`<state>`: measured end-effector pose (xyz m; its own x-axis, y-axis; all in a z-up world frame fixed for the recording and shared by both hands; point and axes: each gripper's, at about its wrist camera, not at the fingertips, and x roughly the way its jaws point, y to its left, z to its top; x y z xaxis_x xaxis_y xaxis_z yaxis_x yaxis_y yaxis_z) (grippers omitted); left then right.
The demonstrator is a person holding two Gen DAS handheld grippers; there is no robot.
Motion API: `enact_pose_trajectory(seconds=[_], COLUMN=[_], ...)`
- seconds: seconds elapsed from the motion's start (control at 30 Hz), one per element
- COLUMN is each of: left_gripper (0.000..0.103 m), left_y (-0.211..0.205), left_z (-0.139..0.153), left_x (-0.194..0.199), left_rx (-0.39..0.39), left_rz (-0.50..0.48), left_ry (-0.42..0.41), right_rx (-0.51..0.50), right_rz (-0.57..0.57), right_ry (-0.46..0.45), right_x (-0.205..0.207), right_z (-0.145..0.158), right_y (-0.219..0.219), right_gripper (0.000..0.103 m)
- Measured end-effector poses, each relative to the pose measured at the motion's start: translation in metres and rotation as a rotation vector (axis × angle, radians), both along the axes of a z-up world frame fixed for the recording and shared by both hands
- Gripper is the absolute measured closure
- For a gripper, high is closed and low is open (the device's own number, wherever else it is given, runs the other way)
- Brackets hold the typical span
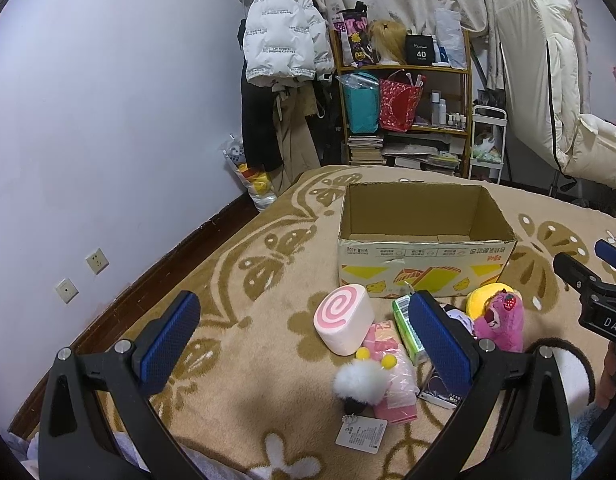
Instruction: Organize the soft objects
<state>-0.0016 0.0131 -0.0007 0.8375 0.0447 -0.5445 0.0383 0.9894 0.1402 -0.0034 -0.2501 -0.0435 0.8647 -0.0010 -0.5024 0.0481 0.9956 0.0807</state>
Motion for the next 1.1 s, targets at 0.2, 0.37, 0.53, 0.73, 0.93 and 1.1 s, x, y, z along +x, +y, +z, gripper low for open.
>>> enact_pose_trajectory(seconds=[0.2,0.37,0.53,0.73,0.93,1.1], left_gripper=[0.0,0.0,0.0,0.0,0.0,0.0], left_y=[0.0005,0.0005,0.0003,0.0001,-0.0012,-0.0017], left_z=[0.001,0.0015,0.0014,0.0012,0.0006,0.0004], left_x=[-0.0002,0.0002,0.0,-0.0002,-0.0003,-0.0007], left_rx=[0.001,0.002,0.002,0.003,0.006,0.005], left_rz=[0.001,0.002,0.002,0.003,0.0,0.001], left_ry=[0.0,-0.001,0.001,0.001,0.004,0.006], right_rx=[0.002,0.002,0.003,0.002,0.002,0.003], right_rz=[-0.002,-0.002,-0.002,-0.003,-0.004,-0.002], right_ry=[0.0,0.004,0.003,0.004,0.005,0.005], right_x=[-0.0003,0.0002,0.0002,0.0003,0.0004,0.0005], right_z=[0.0003,0.0002,0.0004,0.0006,0.0007,0.0006], right_y=[-0.0008,-0.0012,-0.0014,-0.0012,-0.0012,-0.0013], right_gripper=[0.0,0.0,0.0,0.0,0.0,0.0])
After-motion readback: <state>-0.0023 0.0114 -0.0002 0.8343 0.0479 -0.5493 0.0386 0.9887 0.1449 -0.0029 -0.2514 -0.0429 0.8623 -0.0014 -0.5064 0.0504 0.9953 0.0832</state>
